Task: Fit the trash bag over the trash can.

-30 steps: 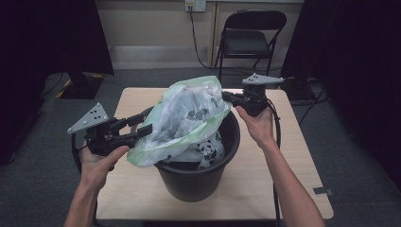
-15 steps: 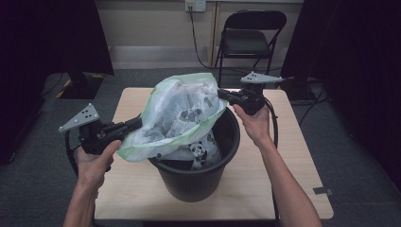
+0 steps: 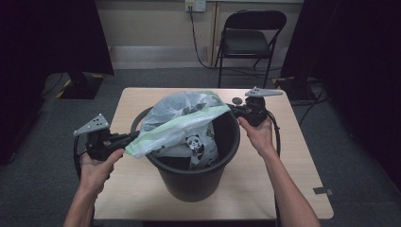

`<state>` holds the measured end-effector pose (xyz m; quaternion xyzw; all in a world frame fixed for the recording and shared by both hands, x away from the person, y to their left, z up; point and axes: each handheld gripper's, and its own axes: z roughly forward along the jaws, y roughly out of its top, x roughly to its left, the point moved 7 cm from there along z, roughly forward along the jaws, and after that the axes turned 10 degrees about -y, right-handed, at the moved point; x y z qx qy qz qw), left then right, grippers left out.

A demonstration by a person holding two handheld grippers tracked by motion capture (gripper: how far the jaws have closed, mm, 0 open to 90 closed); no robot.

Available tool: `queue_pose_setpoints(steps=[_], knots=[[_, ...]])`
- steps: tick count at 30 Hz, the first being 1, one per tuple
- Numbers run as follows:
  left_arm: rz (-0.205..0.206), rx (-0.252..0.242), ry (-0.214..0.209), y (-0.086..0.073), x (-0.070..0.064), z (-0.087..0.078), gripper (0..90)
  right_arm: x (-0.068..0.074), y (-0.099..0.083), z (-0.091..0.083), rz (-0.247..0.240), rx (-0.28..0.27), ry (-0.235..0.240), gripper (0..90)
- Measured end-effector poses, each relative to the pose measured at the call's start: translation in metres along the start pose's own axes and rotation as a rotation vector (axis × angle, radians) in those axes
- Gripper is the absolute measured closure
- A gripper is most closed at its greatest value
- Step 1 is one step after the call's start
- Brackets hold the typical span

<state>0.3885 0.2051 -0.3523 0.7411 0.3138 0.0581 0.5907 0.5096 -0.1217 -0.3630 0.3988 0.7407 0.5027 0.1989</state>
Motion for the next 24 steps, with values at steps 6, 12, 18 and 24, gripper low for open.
queue_pose_setpoints(steps=[6, 12, 18, 24], knots=[[0.012, 0.001, -0.004, 0.002, -0.001, 0.001, 90.0, 0.009, -0.01, 0.007, -0.022, 0.024, 0.027, 90.0], [0.007, -0.093, 0.051, 0.022, 0.006, -0.018, 79.4, 0.0, 0.013, -0.009, 0.001, -0.053, -0.032, 73.1], [0.058, -0.183, 0.057, 0.052, -0.002, -0.03, 68.1, -0.004, 0.038, -0.03, 0.006, -0.105, -0.077, 62.5], [0.125, -0.157, -0.02, 0.058, -0.023, -0.011, 54.6, 0.01, 0.051, -0.044, -0.004, -0.152, -0.046, 59.4]])
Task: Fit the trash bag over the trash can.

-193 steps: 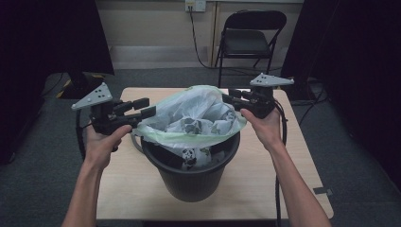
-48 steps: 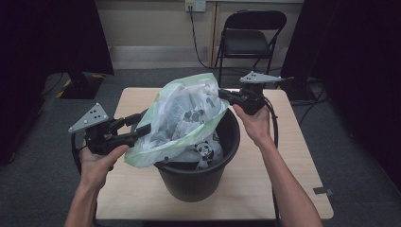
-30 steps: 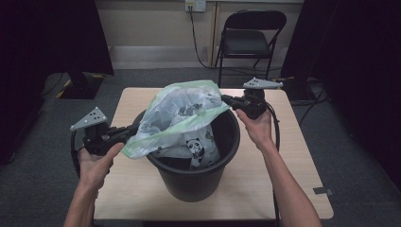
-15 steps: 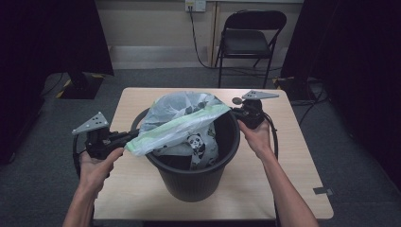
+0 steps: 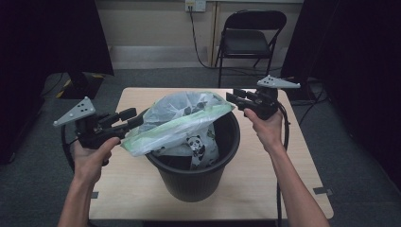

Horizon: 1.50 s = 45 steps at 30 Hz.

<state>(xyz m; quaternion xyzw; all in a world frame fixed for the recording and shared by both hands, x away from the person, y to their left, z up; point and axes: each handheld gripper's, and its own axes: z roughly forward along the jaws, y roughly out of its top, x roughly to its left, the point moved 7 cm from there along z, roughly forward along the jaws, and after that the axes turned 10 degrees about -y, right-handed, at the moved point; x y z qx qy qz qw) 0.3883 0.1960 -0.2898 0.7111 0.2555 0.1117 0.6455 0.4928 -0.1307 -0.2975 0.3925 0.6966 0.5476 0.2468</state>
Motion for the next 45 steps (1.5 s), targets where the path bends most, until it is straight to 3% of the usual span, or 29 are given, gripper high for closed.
queue_pose_setpoints(steps=[4, 7, 9, 11, 13, 14, 18, 20, 24, 27, 31, 33, 37, 40, 45], knots=[[0.006, 0.03, -0.004, -0.008, -0.005, 0.005, 54.7, 0.015, 0.004, -0.007, -0.033, -0.007, 0.028, 57.6], [0.01, 0.026, -0.008, -0.013, -0.014, 0.005, 53.4, 0.023, 0.004, -0.01, -0.039, 0.002, 0.049, 54.5], [0.002, 0.02, -0.054, -0.015, -0.022, 0.001, 53.3, 0.027, 0.002, -0.012, -0.046, 0.014, 0.059, 51.6], [0.023, 0.024, -0.045, -0.017, -0.028, -0.002, 53.4, 0.029, 0.002, -0.014, -0.057, 0.021, 0.058, 50.6], [0.002, 0.023, -0.058, -0.018, -0.036, -0.005, 53.7, 0.027, 0.003, -0.015, -0.048, 0.025, 0.057, 48.8], [0.021, 0.039, -0.065, -0.018, -0.04, -0.007, 54.4, 0.026, 0.003, -0.015, -0.038, 0.027, 0.054, 48.0], [0.055, 0.076, -0.121, -0.017, -0.051, -0.006, 60.7, 0.026, -0.004, -0.016, -0.019, 0.041, 0.062, 44.8], [0.062, 0.045, -0.135, -0.009, -0.048, -0.005, 62.1, 0.027, -0.007, -0.015, -0.01, 0.042, 0.068, 44.5], [0.056, -0.019, -0.088, 0.009, -0.026, 0.001, 59.1, 0.027, -0.013, -0.012, 0.003, 0.057, 0.079, 43.6], [0.026, 0.022, -0.021, 0.008, -0.006, 0.014, 53.1, 0.027, -0.015, -0.011, 0.004, 0.061, 0.088, 43.9], [0.001, 0.062, -0.023, -0.004, 0.007, 0.025, 55.4, 0.025, -0.014, -0.015, 0.006, 0.045, 0.083, 43.8], [-0.008, 0.036, -0.022, -0.006, 0.009, 0.022, 67.4, 0.023, -0.013, -0.018, 0.015, 0.032, 0.08, 43.6], [0.0, 0.031, -0.012, -0.009, 0.007, 0.015, 85.2, 0.021, -0.014, -0.021, 0.017, 0.039, 0.074, 42.5], [0.003, 0.031, -0.009, -0.01, 0.005, 0.01, 90.0, 0.021, -0.014, -0.021, 0.019, 0.038, 0.073, 42.3], [0.002, 0.03, -0.012, -0.011, 0.002, 0.005, 87.6, 0.022, -0.014, -0.021, 0.014, 0.037, 0.07, 41.2]])
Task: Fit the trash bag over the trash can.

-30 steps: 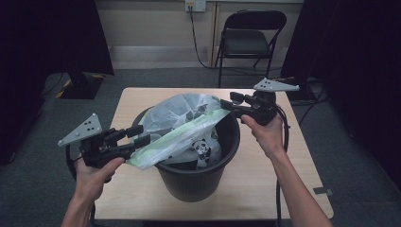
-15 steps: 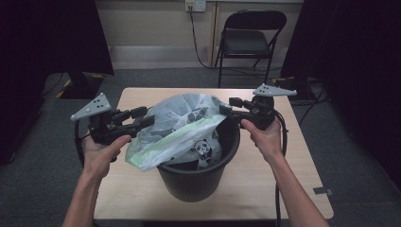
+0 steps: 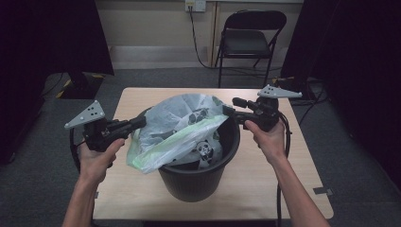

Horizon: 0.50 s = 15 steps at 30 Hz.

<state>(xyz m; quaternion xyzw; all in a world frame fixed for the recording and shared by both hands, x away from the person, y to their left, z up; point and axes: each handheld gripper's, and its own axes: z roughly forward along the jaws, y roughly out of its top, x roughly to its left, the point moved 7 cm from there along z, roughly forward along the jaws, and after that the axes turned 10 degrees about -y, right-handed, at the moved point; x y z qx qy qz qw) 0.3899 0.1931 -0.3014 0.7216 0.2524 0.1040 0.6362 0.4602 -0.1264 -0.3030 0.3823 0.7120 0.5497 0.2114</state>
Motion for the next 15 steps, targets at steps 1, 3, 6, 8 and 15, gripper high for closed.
queue_pose_setpoints(steps=[1, 3, 6, 8, 15], knots=[[-0.001, -0.006, 0.003, 0.001, 0.001, 0.001, 81.3, 0.0, 0.001, 0.0, -0.001, -0.002, 0.001, 41.2], [-0.015, -0.006, 0.02, 0.002, 0.005, 0.004, 64.9, 0.001, 0.002, 0.001, -0.003, -0.002, 0.005, 41.2], [-0.016, 0.029, 0.035, 0.002, 0.01, 0.012, 58.6, 0.002, 0.004, 0.001, -0.001, -0.009, 0.006, 41.1], [-0.017, 0.03, 0.057, 0.001, 0.011, 0.012, 70.4, 0.002, 0.004, 0.001, 0.001, -0.01, 0.009, 41.0], [-0.039, -0.023, 0.01, -0.002, 0.005, -0.004, 88.2, 0.001, 0.0, 0.002, 0.003, 0.001, 0.014, 40.4]])
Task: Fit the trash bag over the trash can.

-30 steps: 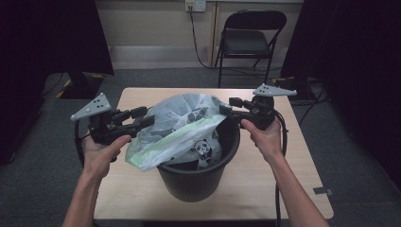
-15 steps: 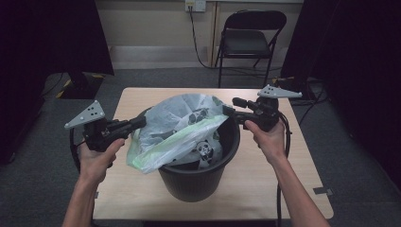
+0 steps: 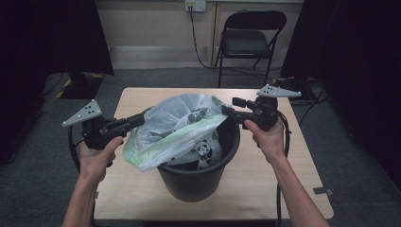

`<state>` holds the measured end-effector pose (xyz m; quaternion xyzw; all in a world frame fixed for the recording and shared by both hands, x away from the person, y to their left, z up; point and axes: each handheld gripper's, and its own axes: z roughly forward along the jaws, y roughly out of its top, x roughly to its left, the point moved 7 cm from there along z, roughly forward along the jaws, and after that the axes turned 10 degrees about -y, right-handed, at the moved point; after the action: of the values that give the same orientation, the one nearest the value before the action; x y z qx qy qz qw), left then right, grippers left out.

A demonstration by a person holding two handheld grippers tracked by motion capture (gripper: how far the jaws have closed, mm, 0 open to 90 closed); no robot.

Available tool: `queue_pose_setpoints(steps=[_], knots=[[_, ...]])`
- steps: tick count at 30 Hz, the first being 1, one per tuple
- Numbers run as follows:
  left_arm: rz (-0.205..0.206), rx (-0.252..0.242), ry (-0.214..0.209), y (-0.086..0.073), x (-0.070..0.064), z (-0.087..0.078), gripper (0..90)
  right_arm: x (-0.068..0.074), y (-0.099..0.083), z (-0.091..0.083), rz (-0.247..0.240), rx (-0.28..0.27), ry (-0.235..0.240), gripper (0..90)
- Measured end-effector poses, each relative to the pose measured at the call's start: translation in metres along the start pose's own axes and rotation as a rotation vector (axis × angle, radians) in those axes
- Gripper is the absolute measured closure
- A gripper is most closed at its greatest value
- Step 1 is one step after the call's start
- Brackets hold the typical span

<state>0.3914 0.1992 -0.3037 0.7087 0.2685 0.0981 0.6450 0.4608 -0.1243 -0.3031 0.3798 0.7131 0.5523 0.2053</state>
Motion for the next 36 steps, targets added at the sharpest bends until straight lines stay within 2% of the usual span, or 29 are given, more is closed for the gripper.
queue_pose_setpoints(steps=[2, 4, 7, 10, 14, 18, 19, 24, 28, 31, 33, 35, 36], knots=[[0.014, 0.004, 0.003, -0.001, -0.005, -0.002, 90.0, -0.001, -0.001, 0.002, 0.005, 0.008, 0.0, 39.6], [-0.002, 0.006, -0.033, -0.002, -0.011, -0.003, 90.0, -0.001, -0.001, 0.003, 0.008, 0.009, 0.004, 39.6], [0.019, 0.02, -0.037, -0.002, -0.016, -0.003, 90.0, -0.002, -0.003, 0.005, 0.015, 0.018, 0.007, 40.5], [0.01, 0.017, -0.049, -0.003, -0.017, -0.003, 90.0, 0.0, -0.004, 0.003, 0.016, 0.021, 0.022, 50.7], [0.004, 0.016, -0.058, -0.004, -0.018, -0.004, 90.0, 0.002, -0.002, -0.003, -0.004, 0.009, 0.034, 74.3], [0.004, 0.016, -0.057, -0.004, -0.019, -0.004, 90.0, 0.001, 0.001, -0.01, -0.017, -0.02, 0.02, 85.9], [0.004, 0.014, -0.055, -0.004, -0.019, -0.004, 90.0, 0.0, 0.002, -0.013, -0.024, -0.029, -0.004, 87.5], [0.004, 0.014, -0.057, -0.004, -0.02, -0.003, 90.0, -0.008, -0.008, -0.018, -0.029, -0.012, -0.018, 89.0], [0.008, 0.015, -0.06, -0.004, -0.02, -0.002, 90.0, -0.013, -0.03, -0.014, -0.011, 0.032, -0.01, 89.6], [0.013, 0.026, -0.063, -0.003, -0.02, -0.001, 89.8, -0.011, -0.047, -0.004, -0.021, 0.074, 0.01, 89.6], [0.009, 0.028, -0.064, -0.002, -0.02, 0.0, 85.9, -0.01, -0.05, 0.0, -0.027, 0.082, 0.014, 89.1], [0.007, 0.024, -0.048, 0.001, -0.017, 0.001, 72.8, -0.012, -0.047, 0.001, -0.025, 0.08, -0.005, 82.7], [0.006, 0.023, -0.041, 0.003, -0.015, 0.002, 70.2, -0.014, -0.045, 0.001, -0.026, 0.076, -0.017, 79.0]])
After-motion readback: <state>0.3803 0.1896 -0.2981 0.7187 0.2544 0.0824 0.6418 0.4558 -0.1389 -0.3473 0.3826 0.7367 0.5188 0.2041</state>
